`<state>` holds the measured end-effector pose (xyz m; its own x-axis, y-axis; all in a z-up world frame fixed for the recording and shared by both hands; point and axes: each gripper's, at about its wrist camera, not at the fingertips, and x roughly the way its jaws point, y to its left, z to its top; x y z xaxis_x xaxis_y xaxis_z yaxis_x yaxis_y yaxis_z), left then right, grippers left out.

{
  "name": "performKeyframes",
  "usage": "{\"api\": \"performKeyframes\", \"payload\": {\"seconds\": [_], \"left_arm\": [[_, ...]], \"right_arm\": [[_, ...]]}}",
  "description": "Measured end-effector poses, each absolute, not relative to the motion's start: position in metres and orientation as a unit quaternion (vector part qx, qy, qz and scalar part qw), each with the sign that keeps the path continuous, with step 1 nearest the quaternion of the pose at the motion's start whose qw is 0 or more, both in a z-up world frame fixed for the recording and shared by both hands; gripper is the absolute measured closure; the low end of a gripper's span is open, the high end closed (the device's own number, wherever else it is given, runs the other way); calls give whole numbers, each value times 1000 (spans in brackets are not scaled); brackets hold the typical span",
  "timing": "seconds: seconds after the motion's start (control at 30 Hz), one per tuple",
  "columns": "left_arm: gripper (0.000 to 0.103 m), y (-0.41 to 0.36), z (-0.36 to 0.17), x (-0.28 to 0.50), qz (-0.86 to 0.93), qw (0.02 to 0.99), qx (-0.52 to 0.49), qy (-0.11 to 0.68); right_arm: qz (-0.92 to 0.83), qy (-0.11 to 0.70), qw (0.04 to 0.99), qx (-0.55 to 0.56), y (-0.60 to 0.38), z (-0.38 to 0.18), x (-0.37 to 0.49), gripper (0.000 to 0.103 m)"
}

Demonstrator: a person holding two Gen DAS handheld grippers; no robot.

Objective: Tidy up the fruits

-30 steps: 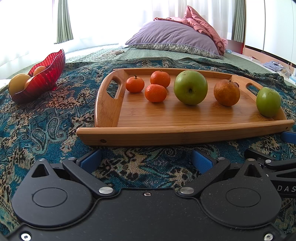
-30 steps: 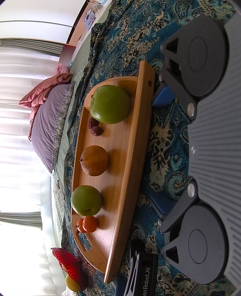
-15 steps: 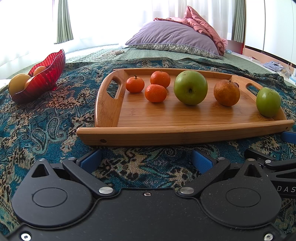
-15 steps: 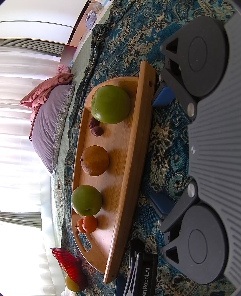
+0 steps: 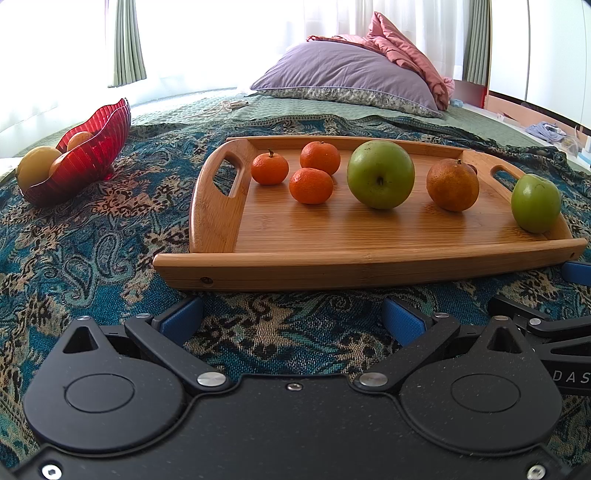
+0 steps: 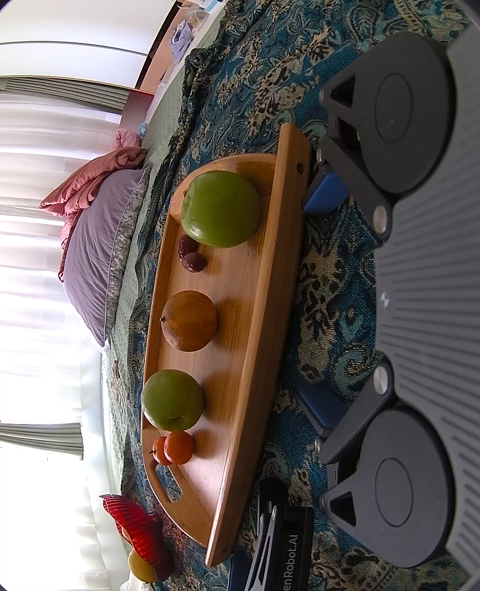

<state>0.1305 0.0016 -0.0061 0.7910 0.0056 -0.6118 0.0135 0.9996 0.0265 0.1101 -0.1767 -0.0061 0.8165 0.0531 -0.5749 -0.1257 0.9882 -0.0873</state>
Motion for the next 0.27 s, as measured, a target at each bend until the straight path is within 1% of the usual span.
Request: {"api": "performKeyframes", "payload": {"seconds": [0.27], "left_arm": [[0,2,-5,130,-2,947,15,321]], "right_arm": [[47,299,951,-61,-177,-6,110,0]]}}
